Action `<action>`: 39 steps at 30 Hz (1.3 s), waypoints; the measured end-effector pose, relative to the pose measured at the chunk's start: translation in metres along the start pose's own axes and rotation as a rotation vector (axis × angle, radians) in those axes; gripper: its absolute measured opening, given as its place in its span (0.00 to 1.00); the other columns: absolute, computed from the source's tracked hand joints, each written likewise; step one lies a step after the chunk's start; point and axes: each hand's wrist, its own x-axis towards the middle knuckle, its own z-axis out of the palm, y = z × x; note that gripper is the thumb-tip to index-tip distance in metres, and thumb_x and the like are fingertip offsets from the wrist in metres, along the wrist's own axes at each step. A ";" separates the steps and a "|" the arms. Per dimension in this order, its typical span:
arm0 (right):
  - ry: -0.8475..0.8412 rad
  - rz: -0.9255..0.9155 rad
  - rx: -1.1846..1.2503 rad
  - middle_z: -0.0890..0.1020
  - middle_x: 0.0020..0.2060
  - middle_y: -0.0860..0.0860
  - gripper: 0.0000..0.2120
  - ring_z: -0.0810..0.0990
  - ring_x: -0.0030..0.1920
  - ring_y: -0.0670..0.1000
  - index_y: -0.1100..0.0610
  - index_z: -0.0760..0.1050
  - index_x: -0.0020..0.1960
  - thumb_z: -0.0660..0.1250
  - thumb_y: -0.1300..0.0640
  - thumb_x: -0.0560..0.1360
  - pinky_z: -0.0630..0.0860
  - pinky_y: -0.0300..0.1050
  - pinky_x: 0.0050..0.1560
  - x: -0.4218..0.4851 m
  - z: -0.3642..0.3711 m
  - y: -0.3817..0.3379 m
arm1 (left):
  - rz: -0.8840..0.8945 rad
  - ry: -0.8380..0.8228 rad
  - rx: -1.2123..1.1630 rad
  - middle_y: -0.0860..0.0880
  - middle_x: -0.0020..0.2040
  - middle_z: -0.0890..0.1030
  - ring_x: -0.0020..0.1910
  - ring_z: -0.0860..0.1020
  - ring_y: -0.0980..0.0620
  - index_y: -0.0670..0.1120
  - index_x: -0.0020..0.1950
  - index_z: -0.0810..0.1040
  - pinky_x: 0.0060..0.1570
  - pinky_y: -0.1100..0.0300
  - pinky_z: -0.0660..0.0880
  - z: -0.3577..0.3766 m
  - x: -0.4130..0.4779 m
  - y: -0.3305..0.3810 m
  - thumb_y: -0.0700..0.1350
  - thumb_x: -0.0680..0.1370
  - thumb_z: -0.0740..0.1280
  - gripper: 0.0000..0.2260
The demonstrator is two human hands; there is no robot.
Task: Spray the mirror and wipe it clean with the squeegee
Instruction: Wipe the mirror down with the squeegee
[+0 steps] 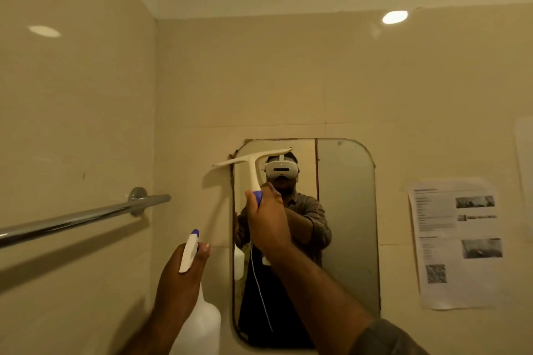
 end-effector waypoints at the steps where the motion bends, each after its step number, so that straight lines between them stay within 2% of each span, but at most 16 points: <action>1: 0.011 -0.003 0.003 0.69 0.38 0.42 0.19 0.75 0.37 0.44 0.55 0.67 0.69 0.55 0.45 0.83 0.76 0.37 0.40 -0.002 0.007 0.000 | -0.002 0.006 -0.002 0.48 0.45 0.80 0.42 0.76 0.55 0.45 0.56 0.77 0.39 0.66 0.68 -0.001 0.002 -0.004 0.55 0.76 0.62 0.17; 4: 0.058 0.001 0.053 0.67 0.38 0.39 0.18 0.75 0.37 0.42 0.55 0.67 0.67 0.56 0.45 0.83 0.77 0.38 0.41 -0.006 0.020 -0.003 | -0.015 0.003 -0.026 0.49 0.45 0.80 0.42 0.75 0.56 0.47 0.56 0.76 0.39 0.67 0.67 -0.002 0.002 -0.011 0.54 0.77 0.63 0.14; 8: 0.079 0.010 0.054 0.77 0.42 0.46 0.17 0.83 0.44 0.48 0.54 0.69 0.63 0.56 0.44 0.82 0.85 0.50 0.45 -0.009 0.023 0.006 | -0.043 -0.001 -0.085 0.50 0.45 0.81 0.43 0.77 0.57 0.48 0.56 0.78 0.39 0.67 0.67 -0.006 0.003 -0.022 0.54 0.76 0.64 0.14; 11: 0.031 0.067 0.052 0.81 0.47 0.51 0.12 0.84 0.44 0.48 0.49 0.68 0.61 0.56 0.44 0.82 0.85 0.49 0.45 -0.036 0.026 0.036 | -0.058 0.007 -0.085 0.48 0.49 0.82 0.48 0.79 0.52 0.49 0.54 0.78 0.43 0.63 0.69 -0.007 0.004 -0.035 0.55 0.76 0.64 0.13; 14: -0.028 0.144 -0.005 0.81 0.43 0.50 0.06 0.83 0.40 0.47 0.44 0.66 0.54 0.57 0.43 0.81 0.84 0.47 0.40 -0.091 0.034 0.086 | -0.070 0.004 -0.100 0.48 0.49 0.82 0.50 0.79 0.50 0.54 0.50 0.77 0.44 0.64 0.70 -0.008 0.001 -0.044 0.54 0.76 0.65 0.07; 17: -0.079 0.221 -0.119 0.80 0.38 0.49 0.09 0.80 0.36 0.46 0.47 0.68 0.51 0.58 0.42 0.80 0.80 0.44 0.35 -0.151 0.049 0.133 | -0.063 0.004 -0.076 0.47 0.49 0.82 0.48 0.79 0.51 0.49 0.54 0.78 0.42 0.67 0.69 -0.009 -0.003 -0.050 0.53 0.77 0.65 0.11; 21: -0.156 0.360 -0.197 0.80 0.37 0.49 0.12 0.80 0.37 0.48 0.48 0.70 0.50 0.58 0.40 0.79 0.79 0.48 0.39 -0.213 0.064 0.166 | -0.061 -0.003 -0.029 0.41 0.50 0.81 0.42 0.76 0.54 0.45 0.56 0.77 0.39 0.67 0.68 -0.009 -0.008 -0.053 0.54 0.77 0.63 0.14; 24: -0.279 0.528 -0.196 0.79 0.40 0.46 0.18 0.80 0.41 0.47 0.48 0.71 0.52 0.54 0.35 0.77 0.78 0.44 0.46 -0.248 0.067 0.181 | -0.072 -0.021 -0.004 0.42 0.51 0.81 0.42 0.75 0.56 0.46 0.57 0.77 0.38 0.67 0.67 -0.008 -0.014 -0.056 0.55 0.77 0.63 0.16; 27: -0.335 0.700 -0.234 0.80 0.47 0.53 0.19 0.81 0.56 0.53 0.52 0.71 0.64 0.58 0.41 0.80 0.74 0.43 0.53 -0.272 0.062 0.194 | -0.102 -0.041 0.006 0.43 0.52 0.81 0.45 0.76 0.51 0.46 0.59 0.75 0.37 0.68 0.66 -0.006 -0.020 -0.059 0.56 0.77 0.63 0.18; 29: -0.318 0.756 -0.233 0.80 0.49 0.55 0.20 0.80 0.59 0.55 0.54 0.71 0.65 0.58 0.42 0.81 0.73 0.42 0.52 -0.273 0.054 0.196 | -0.105 -0.055 0.026 0.44 0.51 0.81 0.43 0.75 0.54 0.46 0.59 0.75 0.37 0.68 0.65 -0.003 -0.025 -0.059 0.56 0.77 0.62 0.18; 31: -0.302 0.736 -0.210 0.80 0.46 0.52 0.15 0.81 0.56 0.53 0.51 0.72 0.59 0.59 0.41 0.80 0.72 0.41 0.49 -0.264 0.042 0.186 | -0.096 -0.063 0.029 0.46 0.47 0.79 0.40 0.74 0.57 0.45 0.58 0.75 0.37 0.68 0.65 0.000 -0.029 -0.055 0.56 0.77 0.62 0.17; 33: -0.245 0.656 -0.143 0.77 0.38 0.46 0.09 0.80 0.44 0.48 0.46 0.69 0.51 0.60 0.41 0.79 0.71 0.34 0.41 -0.253 0.025 0.175 | -0.103 -0.066 0.004 0.49 0.45 0.78 0.41 0.74 0.56 0.46 0.58 0.75 0.37 0.68 0.65 0.005 -0.032 -0.050 0.55 0.77 0.62 0.16; 35: -0.155 0.567 -0.112 0.75 0.34 0.47 0.09 0.76 0.35 0.44 0.48 0.69 0.49 0.60 0.43 0.80 0.71 0.32 0.36 -0.235 0.000 0.166 | -0.093 -0.074 -0.016 0.52 0.42 0.76 0.41 0.74 0.53 0.48 0.56 0.74 0.37 0.67 0.66 0.013 -0.035 -0.041 0.56 0.75 0.62 0.15; 37: -0.067 0.520 -0.087 0.76 0.34 0.50 0.13 0.78 0.36 0.47 0.52 0.72 0.50 0.58 0.43 0.80 0.73 0.38 0.38 -0.213 -0.022 0.165 | -0.073 -0.083 -0.025 0.55 0.41 0.75 0.40 0.73 0.55 0.47 0.57 0.74 0.37 0.65 0.66 0.023 -0.038 -0.031 0.55 0.76 0.62 0.15; 39: -0.040 0.529 -0.075 0.79 0.37 0.52 0.19 0.80 0.40 0.53 0.55 0.73 0.51 0.55 0.39 0.78 0.74 0.46 0.42 -0.190 -0.042 0.161 | -0.068 -0.091 -0.039 0.55 0.42 0.75 0.41 0.73 0.54 0.45 0.62 0.73 0.43 0.60 0.68 0.034 -0.039 -0.022 0.52 0.77 0.63 0.17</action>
